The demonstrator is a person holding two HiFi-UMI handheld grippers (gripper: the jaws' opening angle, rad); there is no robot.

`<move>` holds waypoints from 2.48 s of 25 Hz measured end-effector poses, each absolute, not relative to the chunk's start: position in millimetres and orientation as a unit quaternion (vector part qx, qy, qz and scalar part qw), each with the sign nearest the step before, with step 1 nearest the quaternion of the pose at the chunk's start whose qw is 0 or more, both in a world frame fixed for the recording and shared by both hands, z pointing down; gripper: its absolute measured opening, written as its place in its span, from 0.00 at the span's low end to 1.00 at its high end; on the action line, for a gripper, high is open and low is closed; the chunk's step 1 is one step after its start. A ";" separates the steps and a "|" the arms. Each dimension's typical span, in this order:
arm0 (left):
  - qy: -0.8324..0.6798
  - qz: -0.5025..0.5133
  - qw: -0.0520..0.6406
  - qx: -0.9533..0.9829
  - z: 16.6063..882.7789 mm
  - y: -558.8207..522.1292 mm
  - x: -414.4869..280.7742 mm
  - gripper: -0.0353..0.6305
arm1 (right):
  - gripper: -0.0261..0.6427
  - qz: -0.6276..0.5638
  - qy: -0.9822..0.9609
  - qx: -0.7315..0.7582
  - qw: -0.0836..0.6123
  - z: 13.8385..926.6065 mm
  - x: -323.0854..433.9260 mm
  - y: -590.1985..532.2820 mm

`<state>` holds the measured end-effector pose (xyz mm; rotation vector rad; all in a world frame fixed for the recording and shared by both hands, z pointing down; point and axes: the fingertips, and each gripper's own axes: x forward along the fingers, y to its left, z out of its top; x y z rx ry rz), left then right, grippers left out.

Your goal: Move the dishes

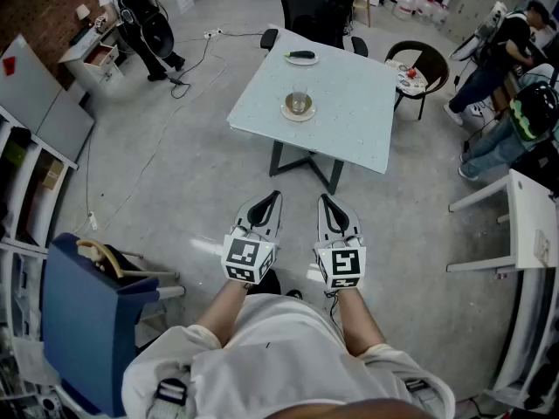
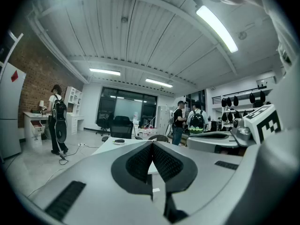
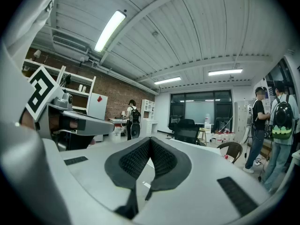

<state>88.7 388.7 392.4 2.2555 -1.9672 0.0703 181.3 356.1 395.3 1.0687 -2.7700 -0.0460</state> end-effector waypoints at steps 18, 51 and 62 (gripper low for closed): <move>-0.622 0.042 0.112 0.774 430.9 324.6 6.0 0.08 | 0.05 0.019 -0.917 0.383 0.115 435.2 122.5 295.0; -0.609 0.078 0.161 0.773 486.3 116.5 -85.9 0.08 | 0.23 0.032 -0.916 0.368 0.158 470.9 42.9 71.8; -0.620 0.129 0.210 0.745 524.8 27.6 -74.4 0.08 | 0.29 0.062 -0.932 0.311 0.173 500.8 46.1 -17.9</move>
